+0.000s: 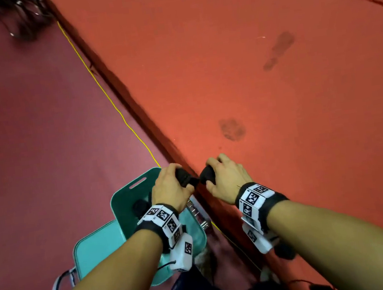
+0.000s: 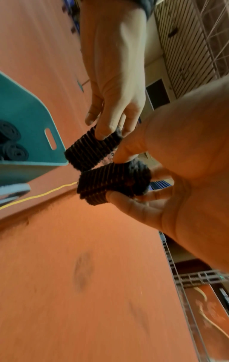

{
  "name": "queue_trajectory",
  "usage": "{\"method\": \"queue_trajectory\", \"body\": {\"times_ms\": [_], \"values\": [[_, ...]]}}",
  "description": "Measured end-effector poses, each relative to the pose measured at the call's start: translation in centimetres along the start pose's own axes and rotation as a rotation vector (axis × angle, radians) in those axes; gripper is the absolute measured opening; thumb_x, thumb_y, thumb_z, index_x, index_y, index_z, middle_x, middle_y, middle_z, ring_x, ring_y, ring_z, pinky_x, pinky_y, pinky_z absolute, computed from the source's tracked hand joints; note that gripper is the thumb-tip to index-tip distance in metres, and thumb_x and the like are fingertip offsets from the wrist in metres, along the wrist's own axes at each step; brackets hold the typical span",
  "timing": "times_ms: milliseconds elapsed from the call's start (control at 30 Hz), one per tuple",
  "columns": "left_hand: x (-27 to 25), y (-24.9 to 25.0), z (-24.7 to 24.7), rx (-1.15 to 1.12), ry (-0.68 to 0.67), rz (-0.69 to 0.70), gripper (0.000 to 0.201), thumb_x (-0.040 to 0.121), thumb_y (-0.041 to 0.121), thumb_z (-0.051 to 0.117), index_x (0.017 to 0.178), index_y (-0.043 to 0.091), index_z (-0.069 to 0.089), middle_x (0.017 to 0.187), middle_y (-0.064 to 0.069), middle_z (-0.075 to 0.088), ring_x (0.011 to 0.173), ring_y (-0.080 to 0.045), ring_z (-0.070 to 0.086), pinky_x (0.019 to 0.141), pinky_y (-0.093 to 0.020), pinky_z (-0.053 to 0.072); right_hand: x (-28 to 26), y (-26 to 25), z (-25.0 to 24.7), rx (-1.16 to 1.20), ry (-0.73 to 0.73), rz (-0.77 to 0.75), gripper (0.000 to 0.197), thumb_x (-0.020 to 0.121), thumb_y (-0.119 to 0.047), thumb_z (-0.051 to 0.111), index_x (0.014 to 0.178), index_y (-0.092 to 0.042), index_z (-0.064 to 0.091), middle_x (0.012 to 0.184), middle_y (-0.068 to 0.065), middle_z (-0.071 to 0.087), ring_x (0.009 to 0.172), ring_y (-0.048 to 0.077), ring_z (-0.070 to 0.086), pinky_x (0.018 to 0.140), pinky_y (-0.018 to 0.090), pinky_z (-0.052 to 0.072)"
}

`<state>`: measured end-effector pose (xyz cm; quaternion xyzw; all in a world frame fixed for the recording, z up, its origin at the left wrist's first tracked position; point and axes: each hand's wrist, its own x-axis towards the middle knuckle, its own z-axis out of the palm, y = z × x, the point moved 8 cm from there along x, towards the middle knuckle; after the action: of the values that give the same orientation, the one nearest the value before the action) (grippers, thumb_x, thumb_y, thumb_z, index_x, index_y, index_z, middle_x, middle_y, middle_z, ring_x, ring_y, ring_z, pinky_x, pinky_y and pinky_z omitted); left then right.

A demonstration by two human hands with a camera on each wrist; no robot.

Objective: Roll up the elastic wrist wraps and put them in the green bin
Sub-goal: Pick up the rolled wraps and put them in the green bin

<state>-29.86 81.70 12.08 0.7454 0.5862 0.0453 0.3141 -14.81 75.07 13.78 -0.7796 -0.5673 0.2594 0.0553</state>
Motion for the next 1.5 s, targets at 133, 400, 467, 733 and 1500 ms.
{"method": "queue_trajectory", "body": {"times_ms": [133,400,467,733,1500], "values": [[-0.2,-6.4,-1.9,0.004,0.005,-0.097,0.05,0.073,0.027,0.074,0.12,0.028,0.059,0.117,0.002,0.061,0.109,-0.026,0.059,0.09,-0.035,0.048,1.0,-5.5,3.8,-0.001,-0.084,-0.091,0.042,0.087,-0.042,0.06,0.123,-0.022,0.05,0.116,0.004,0.048,0.096,0.04,0.063,0.084,0.045,0.052],[1.1,-14.1,1.9,0.147,-0.191,-0.149,0.049,0.079,0.029,0.073,0.123,0.043,0.059,0.122,0.008,0.063,0.114,-0.022,0.057,0.091,-0.034,0.049,1.0,-8.5,11.6,-0.196,-0.35,-0.14,0.043,0.094,-0.031,0.057,0.133,-0.02,0.043,0.131,0.007,0.043,0.101,0.042,0.064,0.079,0.045,0.05],[2.2,-14.1,4.0,0.209,-0.247,-0.083,0.049,0.083,0.028,0.071,0.128,0.042,0.056,0.128,0.01,0.061,0.118,-0.022,0.059,0.093,-0.035,0.047,1.2,-8.2,13.8,-0.232,-0.417,-0.139,0.041,0.096,-0.017,0.052,0.135,-0.015,0.042,0.136,0.012,0.04,0.105,0.043,0.063,0.079,0.047,0.049],[5.4,-15.1,11.6,0.27,-0.406,-0.004,0.053,0.086,0.019,0.064,0.135,0.039,0.055,0.132,0.004,0.065,0.117,-0.026,0.063,0.095,-0.036,0.05,2.0,-6.4,23.7,-0.292,-0.545,-0.134,0.038,0.098,-0.005,0.04,0.136,-0.003,0.044,0.139,0.018,0.042,0.106,0.042,0.063,0.093,0.052,0.05],[6.4,-19.1,18.6,0.243,-0.715,0.09,0.068,0.096,0.012,0.059,0.158,0.022,0.032,0.17,0.009,0.01,0.152,-0.021,0.026,0.121,-0.036,0.03,4.2,-5.4,28.7,-0.266,-0.835,0.11,0.058,0.108,-0.008,0.031,0.155,0.01,0.001,0.165,0.027,-0.012,0.153,0.038,0.015,0.117,0.046,0.03]]}}
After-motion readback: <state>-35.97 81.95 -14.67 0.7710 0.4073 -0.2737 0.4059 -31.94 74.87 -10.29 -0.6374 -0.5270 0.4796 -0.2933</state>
